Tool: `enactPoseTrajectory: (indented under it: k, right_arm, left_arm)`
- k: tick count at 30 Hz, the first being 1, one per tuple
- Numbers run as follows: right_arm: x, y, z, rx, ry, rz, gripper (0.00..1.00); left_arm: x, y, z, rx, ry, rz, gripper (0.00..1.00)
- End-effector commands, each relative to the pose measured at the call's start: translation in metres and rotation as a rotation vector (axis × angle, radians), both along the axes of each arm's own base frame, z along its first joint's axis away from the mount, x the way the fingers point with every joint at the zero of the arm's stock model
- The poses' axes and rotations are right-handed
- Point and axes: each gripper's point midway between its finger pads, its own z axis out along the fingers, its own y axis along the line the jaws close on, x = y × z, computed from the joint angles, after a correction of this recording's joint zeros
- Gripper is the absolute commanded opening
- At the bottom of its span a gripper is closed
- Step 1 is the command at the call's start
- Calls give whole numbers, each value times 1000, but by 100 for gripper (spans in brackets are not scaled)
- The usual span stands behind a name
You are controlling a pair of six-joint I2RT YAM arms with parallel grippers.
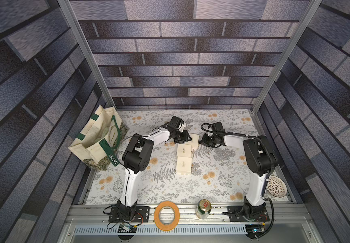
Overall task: Take out the earrings from the drawer-style jewelry box
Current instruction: Open the drawer in the jewelry box.
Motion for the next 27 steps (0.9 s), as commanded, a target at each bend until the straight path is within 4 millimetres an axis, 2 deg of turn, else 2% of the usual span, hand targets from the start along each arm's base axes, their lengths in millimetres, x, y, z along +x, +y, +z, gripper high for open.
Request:
enactPoseTrajectory:
  k: [1, 27]
  right_arm:
    - [-2, -10, 0, -17, 4, -31, 0]
    - [-12, -43, 5, -93, 2, -80, 0]
  left_arm:
    - [-8, 19, -23, 77, 63, 45, 32]
    - [-9, 21, -25, 82, 69, 50, 31]
